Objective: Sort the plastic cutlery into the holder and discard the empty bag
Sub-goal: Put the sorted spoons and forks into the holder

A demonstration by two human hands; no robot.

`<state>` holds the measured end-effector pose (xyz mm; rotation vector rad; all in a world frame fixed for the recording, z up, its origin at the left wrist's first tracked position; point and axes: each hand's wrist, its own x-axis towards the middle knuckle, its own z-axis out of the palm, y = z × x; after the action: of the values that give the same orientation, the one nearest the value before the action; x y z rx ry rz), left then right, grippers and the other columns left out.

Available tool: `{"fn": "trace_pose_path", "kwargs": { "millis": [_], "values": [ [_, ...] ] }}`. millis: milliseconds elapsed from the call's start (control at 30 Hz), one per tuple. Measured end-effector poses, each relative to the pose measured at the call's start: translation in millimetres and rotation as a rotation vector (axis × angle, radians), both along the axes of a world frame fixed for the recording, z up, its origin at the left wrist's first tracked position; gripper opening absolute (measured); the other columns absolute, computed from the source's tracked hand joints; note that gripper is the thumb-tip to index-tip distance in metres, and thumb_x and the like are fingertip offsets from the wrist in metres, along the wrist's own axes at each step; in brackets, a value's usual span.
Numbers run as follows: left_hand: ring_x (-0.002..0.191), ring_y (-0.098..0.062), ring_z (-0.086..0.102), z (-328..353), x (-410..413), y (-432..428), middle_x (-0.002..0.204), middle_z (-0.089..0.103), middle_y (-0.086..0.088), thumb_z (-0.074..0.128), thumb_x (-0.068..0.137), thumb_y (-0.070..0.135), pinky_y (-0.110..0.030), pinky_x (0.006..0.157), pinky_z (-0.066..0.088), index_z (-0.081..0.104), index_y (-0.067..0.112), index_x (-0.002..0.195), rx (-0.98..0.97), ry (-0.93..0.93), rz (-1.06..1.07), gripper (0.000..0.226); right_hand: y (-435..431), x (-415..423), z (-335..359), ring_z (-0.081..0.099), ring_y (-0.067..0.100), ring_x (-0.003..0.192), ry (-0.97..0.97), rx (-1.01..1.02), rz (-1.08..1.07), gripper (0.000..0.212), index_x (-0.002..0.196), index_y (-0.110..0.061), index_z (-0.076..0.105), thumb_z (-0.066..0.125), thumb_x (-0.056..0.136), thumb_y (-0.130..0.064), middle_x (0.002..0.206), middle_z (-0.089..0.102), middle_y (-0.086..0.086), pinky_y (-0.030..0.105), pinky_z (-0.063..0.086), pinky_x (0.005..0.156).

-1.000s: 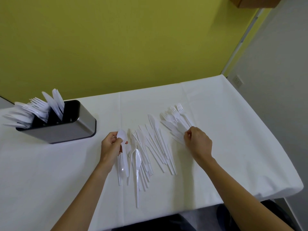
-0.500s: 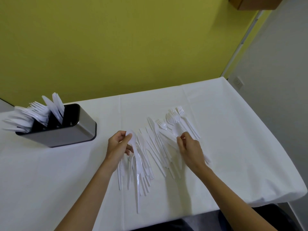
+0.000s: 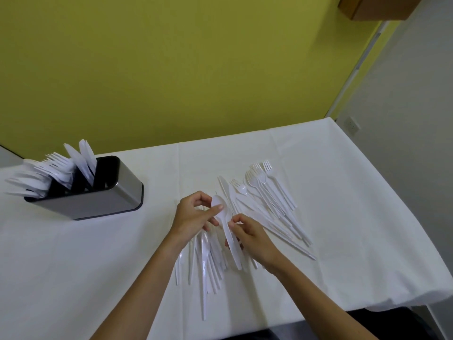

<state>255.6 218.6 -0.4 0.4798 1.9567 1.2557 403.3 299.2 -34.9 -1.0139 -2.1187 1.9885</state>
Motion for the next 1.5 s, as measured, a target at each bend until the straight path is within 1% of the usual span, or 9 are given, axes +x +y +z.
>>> {"fn": "trace_pose_path", "kwargs": {
  "millis": [133, 333, 500, 667, 800, 933, 1100, 1333, 1500],
  "values": [
    [0.054, -0.018, 0.067, 3, -4, -2, 0.084, 0.069, -0.005, 0.08, 0.074, 0.017, -0.016, 0.048, 0.044, 0.064, 0.01, 0.088, -0.002, 0.098, 0.014, 0.021, -1, -1, 6, 0.065, 0.02, 0.076, 0.049, -0.121, 0.03, 0.016, 0.098, -0.013, 0.056, 0.05, 0.097, -0.028, 0.086, 0.07, 0.01, 0.031, 0.05, 0.067],
    [0.059, -0.02, 0.061, 11, -20, -8, 0.075, 0.066, 0.007, 0.082, 0.071, 0.017, -0.021, 0.06, 0.05, 0.066, 0.023, 0.079, 0.048, 0.253, -0.004, 0.019, -3, -26, 12, 0.057, 0.009, 0.067, 0.05, 0.044, 0.035, 0.014, 0.08, -0.02, 0.058, 0.069, 0.085, -0.026, 0.076, 0.063, -0.002, 0.018, 0.044, 0.061],
    [0.077, -0.003, 0.064, 38, -44, -23, 0.091, 0.07, 0.009, 0.078, 0.076, 0.02, -0.019, 0.07, 0.051, 0.065, 0.023, 0.091, 0.179, 0.28, 0.044, 0.02, -2, -53, 29, 0.063, 0.014, 0.066, 0.117, 0.054, 0.001, 0.011, 0.08, -0.018, 0.06, 0.069, 0.085, -0.019, 0.083, 0.07, 0.008, 0.024, 0.047, 0.052],
    [0.095, -0.017, 0.067, 71, -88, -69, 0.099, 0.072, -0.003, 0.065, 0.088, 0.019, -0.036, 0.085, 0.053, 0.065, 0.015, 0.097, 0.343, 0.212, 0.202, 0.009, -12, -88, 56, 0.065, 0.013, 0.065, 0.174, 0.08, -0.123, 0.012, 0.079, -0.019, 0.059, 0.067, 0.087, -0.016, 0.091, 0.072, 0.011, 0.023, 0.047, 0.052],
    [0.096, -0.018, 0.067, 92, -122, -116, 0.095, 0.071, -0.008, 0.053, 0.095, 0.011, -0.033, 0.087, 0.054, 0.063, 0.01, 0.096, 0.453, 0.215, 0.279, 0.01, -35, -125, 83, 0.065, 0.016, 0.068, 0.25, 0.066, -0.183, 0.007, 0.083, -0.016, 0.06, 0.066, 0.087, -0.013, 0.091, 0.069, 0.013, 0.023, 0.048, 0.053],
    [0.101, -0.024, 0.066, 99, -163, -161, 0.092, 0.071, -0.006, 0.054, 0.091, 0.02, -0.032, 0.088, 0.053, 0.065, 0.013, 0.091, 0.545, 0.26, 0.4, 0.013, -66, -167, 107, 0.061, 0.012, 0.07, 0.31, 0.119, -0.212, 0.01, 0.095, -0.01, 0.063, 0.066, 0.087, -0.015, 0.091, 0.069, 0.014, 0.019, 0.045, 0.052],
    [0.102, -0.015, 0.062, 90, -209, -201, 0.099, 0.069, 0.0, 0.044, 0.087, 0.028, -0.034, 0.091, 0.049, 0.065, 0.021, 0.088, 0.615, 0.335, 0.553, 0.023, -108, -209, 117, 0.057, 0.01, 0.058, 0.362, 0.17, -0.26, 0.007, 0.09, -0.015, 0.062, 0.069, 0.086, -0.016, 0.077, 0.064, 0.0, 0.021, 0.04, 0.047],
    [0.127, -0.017, 0.047, 42, -243, -223, 0.13, 0.055, -0.004, 0.036, 0.099, 0.036, -0.033, 0.107, 0.036, 0.057, 0.011, 0.122, 0.442, 0.064, 0.543, 0.04, -167, -263, 115, 0.067, 0.015, 0.07, 0.422, 0.114, -0.305, 0.009, 0.093, -0.005, 0.064, 0.067, 0.086, -0.008, 0.086, 0.071, 0.015, 0.028, 0.055, 0.062],
    [0.137, -0.016, 0.037, 23, -245, -225, 0.145, 0.044, -0.003, 0.017, 0.101, 0.047, -0.035, 0.114, 0.027, 0.044, 0.01, 0.139, 0.399, -0.203, 0.412, 0.06, -187, -295, 99, 0.071, 0.02, 0.083, 0.35, 0.257, -0.303, 0.01, 0.091, -0.014, 0.065, 0.069, 0.083, -0.019, 0.09, 0.074, 0.007, 0.046, 0.057, 0.08]
  ]
}}
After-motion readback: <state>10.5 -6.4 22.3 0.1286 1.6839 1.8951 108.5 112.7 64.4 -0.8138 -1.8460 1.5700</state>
